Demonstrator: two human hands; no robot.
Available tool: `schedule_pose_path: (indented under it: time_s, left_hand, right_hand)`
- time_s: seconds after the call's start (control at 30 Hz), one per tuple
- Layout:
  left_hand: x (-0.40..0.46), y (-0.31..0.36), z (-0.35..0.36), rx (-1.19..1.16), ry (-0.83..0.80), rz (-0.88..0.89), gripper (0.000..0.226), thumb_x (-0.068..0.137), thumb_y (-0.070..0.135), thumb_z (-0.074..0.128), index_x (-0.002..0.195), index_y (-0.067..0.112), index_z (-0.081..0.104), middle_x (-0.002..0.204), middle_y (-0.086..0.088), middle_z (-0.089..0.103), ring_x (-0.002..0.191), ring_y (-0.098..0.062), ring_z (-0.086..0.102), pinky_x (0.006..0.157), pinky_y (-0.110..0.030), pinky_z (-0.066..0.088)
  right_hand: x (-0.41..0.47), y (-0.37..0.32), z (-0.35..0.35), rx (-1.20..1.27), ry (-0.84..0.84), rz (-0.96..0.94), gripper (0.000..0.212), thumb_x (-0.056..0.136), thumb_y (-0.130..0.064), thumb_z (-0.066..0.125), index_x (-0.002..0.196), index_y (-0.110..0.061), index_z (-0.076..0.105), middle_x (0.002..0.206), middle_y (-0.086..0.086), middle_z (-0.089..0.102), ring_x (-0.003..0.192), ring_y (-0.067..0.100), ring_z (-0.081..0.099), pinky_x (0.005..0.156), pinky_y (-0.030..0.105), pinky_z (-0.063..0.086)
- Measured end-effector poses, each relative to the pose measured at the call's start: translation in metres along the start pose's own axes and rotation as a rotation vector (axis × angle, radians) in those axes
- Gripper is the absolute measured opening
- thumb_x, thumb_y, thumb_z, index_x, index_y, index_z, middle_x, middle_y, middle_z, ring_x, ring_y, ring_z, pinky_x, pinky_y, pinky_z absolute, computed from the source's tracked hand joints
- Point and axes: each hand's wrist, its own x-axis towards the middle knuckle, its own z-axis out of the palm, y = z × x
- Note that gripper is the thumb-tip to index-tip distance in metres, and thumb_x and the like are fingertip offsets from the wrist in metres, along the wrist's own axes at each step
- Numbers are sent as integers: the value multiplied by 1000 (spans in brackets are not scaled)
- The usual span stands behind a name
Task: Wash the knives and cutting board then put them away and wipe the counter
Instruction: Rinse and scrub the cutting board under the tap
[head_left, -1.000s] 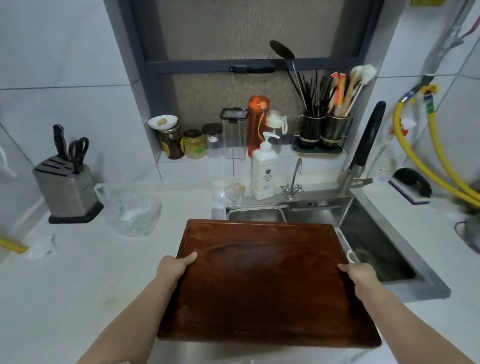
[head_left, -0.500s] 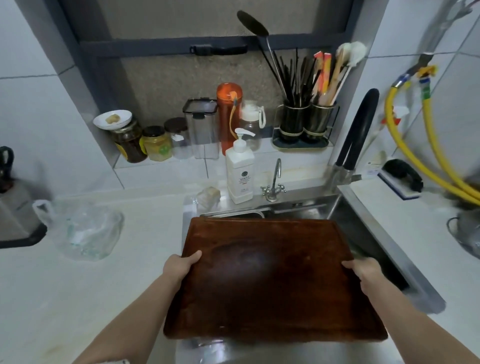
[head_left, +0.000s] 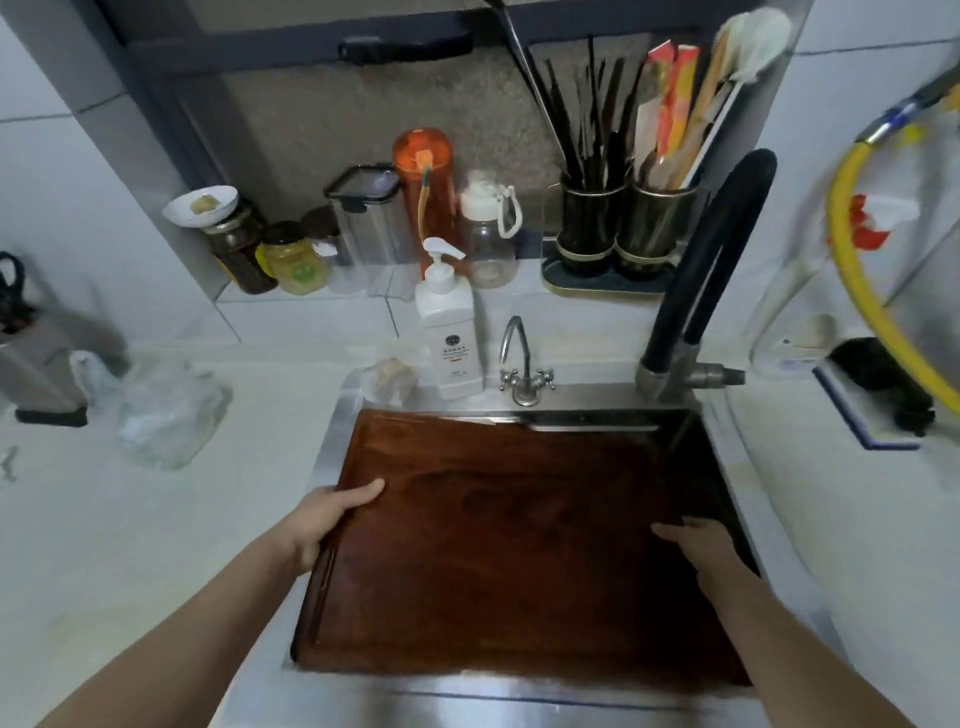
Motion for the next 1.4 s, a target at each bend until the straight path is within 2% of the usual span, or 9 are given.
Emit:
schedule_pose_path:
  time_s: [0.1, 0.2, 0.33, 0.47, 0.73, 0.83, 1.0, 1.23, 1.4]
  left_hand:
    - [-8, 3, 15, -52, -3, -9, 41, 85, 31, 65, 110, -1, 67, 105, -25, 69, 91, -36, 70, 77, -44, 59]
    - [-13, 4, 30, -107, 3, -20, 34, 89, 30, 59, 108, 3, 67, 103, -22, 71, 80, -32, 72, 69, -41, 60]
    - [-16, 4, 42, -77, 33, -2, 43, 86, 33, 62, 118, 4, 61, 110, -20, 69, 100, -34, 68, 88, -45, 54]
    - [-14, 2, 52, -74, 77, 46, 54, 73, 36, 70, 116, 4, 62, 108, -19, 70, 103, -35, 66, 99, -49, 47]
    - [0, -2, 64, -119, 191, 64, 46, 78, 29, 71, 112, -1, 62, 102, -22, 71, 97, -38, 67, 88, -46, 53]
    - [6, -8, 66, -149, 181, 61, 54, 71, 33, 75, 115, 4, 63, 103, -20, 71, 97, -37, 68, 92, -48, 51]
    - [12, -10, 84, -165, 160, 120, 28, 82, 23, 68, 99, 1, 68, 90, -20, 74, 75, -29, 73, 61, -32, 59]
    - [22, -11, 100, -154, 168, 132, 28, 82, 20, 68, 100, -1, 65, 93, -22, 73, 77, -30, 72, 67, -34, 60]
    - [29, -13, 102, -168, 151, 103, 36, 83, 21, 67, 109, -4, 62, 95, -22, 73, 91, -36, 69, 70, -37, 60]
  right_hand:
    - [18, 3, -9, 26, -94, 32, 40, 84, 2, 64, 122, 9, 54, 113, 20, 61, 73, 27, 57, 72, 38, 48]
    - [34, 9, -13, 76, -146, 82, 49, 81, 2, 67, 127, 7, 51, 119, 22, 59, 83, 33, 61, 72, 41, 50]
    - [56, 21, -12, 102, -186, 86, 68, 74, -6, 76, 134, 1, 45, 126, 23, 57, 107, 38, 59, 84, 44, 50]
    - [72, 35, -8, 54, -191, 91, 64, 71, -9, 79, 129, -2, 51, 121, 20, 61, 104, 36, 61, 93, 47, 49]
    - [95, 53, 9, -52, -251, 104, 65, 76, -16, 77, 132, -7, 47, 107, 7, 61, 100, 32, 59, 89, 40, 49]
    - [111, 62, 13, -40, -261, 97, 73, 77, -12, 75, 140, -9, 38, 126, 15, 55, 112, 37, 55, 89, 41, 47]
    - [129, 73, 16, 22, -277, 94, 79, 77, -12, 75, 143, -13, 33, 132, 16, 52, 115, 36, 54, 85, 38, 47]
    - [147, 82, 17, 70, -323, 157, 64, 73, -16, 79, 130, -12, 50, 97, 5, 64, 87, 26, 64, 72, 37, 52]
    - [148, 88, 16, 29, -239, 140, 85, 76, -22, 77, 146, -16, 29, 136, 13, 50, 120, 34, 52, 99, 45, 45]
